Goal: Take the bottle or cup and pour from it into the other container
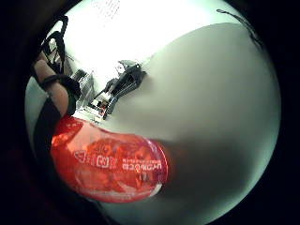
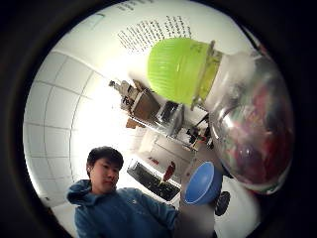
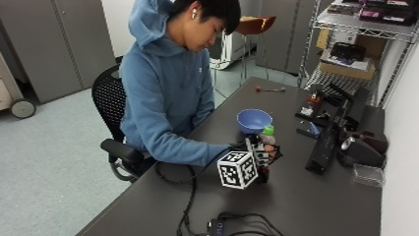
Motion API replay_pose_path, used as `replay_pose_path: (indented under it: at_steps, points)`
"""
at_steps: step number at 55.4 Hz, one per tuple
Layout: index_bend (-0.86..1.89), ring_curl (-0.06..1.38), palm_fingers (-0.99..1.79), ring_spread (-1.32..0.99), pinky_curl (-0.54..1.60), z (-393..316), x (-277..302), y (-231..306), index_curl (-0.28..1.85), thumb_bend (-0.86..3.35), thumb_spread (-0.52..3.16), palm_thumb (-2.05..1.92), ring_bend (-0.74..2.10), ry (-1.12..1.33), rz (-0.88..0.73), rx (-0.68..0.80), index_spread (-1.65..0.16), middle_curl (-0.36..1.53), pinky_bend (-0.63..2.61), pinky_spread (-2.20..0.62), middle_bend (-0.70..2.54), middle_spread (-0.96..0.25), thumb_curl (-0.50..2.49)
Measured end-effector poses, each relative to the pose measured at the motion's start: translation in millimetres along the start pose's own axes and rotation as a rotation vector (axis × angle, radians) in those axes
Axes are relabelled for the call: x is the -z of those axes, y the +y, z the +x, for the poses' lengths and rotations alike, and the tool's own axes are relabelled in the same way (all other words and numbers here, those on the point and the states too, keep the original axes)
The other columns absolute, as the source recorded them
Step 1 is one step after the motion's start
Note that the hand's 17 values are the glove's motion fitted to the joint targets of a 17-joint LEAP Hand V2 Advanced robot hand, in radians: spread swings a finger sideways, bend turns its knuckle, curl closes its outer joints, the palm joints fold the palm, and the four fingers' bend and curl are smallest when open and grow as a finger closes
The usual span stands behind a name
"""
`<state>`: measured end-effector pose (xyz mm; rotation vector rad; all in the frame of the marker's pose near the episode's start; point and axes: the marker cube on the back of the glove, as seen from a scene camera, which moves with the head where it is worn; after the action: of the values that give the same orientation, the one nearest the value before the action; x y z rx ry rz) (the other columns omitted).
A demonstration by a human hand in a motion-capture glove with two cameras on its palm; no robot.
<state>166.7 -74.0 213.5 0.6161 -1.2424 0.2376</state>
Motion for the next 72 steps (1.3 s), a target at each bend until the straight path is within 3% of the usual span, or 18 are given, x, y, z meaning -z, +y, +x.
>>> replay_pose_path:
  at_steps: [12, 21, 55, 72]
  points:
    - [0.12, 0.42, 1.10, -0.14, 0.37, -12, -8, -2, 0.25, -0.02, 0.23, 1.16, 0.65, 0.041, -0.070, 0.003, -0.14, 0.49, 0.47, -0.10, 0.43, -0.07, 0.63]
    - [0.12, 0.44, 1.12, -0.15, 0.37, -41, -20, -2, 0.27, -0.03, 0.16, 1.16, 0.64, 0.141, -0.226, 0.043, -0.13, 0.51, 0.46, -0.12, 0.42, -0.08, 0.66]
    - [0.13, 0.48, 1.14, -0.16, 0.39, -136, -94, 0, 0.31, -0.03, 0.07, 1.13, 0.62, 1.053, -0.975, 0.262, -0.13, 0.56, 0.46, -0.15, 0.41, -0.09, 0.71]
    - [0.12, 0.49, 1.15, -0.16, 0.39, -147, -122, 9, 0.32, -0.03, 0.05, 1.12, 0.61, 1.497, -1.137, 0.459, -0.13, 0.57, 0.45, -0.16, 0.41, -0.10, 0.72]
